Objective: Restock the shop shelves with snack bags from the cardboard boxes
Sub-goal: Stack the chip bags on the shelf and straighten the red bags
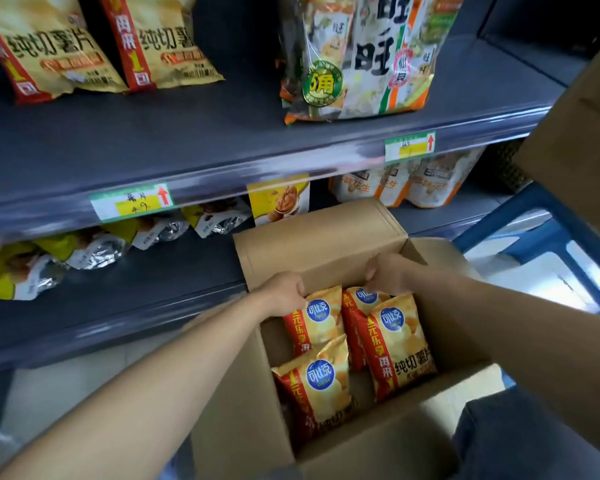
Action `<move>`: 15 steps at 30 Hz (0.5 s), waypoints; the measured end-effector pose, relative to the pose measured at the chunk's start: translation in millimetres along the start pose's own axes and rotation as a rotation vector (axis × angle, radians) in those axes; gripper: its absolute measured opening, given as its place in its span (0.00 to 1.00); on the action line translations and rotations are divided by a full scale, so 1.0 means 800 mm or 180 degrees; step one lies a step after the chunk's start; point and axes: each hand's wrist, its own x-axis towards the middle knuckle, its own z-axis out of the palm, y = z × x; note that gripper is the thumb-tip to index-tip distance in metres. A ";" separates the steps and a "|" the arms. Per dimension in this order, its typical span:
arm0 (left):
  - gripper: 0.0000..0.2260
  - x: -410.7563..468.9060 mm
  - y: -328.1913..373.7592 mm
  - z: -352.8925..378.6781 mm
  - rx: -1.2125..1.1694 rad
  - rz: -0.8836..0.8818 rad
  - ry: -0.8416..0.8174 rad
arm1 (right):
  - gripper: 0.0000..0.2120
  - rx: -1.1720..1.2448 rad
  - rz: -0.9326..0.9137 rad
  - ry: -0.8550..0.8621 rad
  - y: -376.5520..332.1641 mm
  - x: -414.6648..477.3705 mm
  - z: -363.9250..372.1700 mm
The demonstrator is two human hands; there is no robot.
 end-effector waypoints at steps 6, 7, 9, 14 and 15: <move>0.07 0.037 -0.017 0.050 -0.0349 -0.0758 0.0067 | 0.20 -0.0087 0.0268 -0.0244 0.046 0.041 0.046; 0.10 0.043 -0.017 0.057 -0.0453 -0.0900 0.0109 | 0.21 -0.0084 0.0301 -0.0259 0.055 0.046 0.055; 0.15 0.053 -0.016 0.069 -0.0712 -0.1183 0.0202 | 0.24 -0.0030 0.0415 -0.0270 0.075 0.057 0.071; 0.22 0.078 -0.001 0.096 -0.1999 -0.1737 0.0247 | 0.25 0.0081 0.0527 -0.0395 0.105 0.070 0.097; 0.22 0.081 0.001 0.098 -0.2179 -0.1831 0.0306 | 0.26 0.0069 0.0524 -0.0415 0.107 0.071 0.100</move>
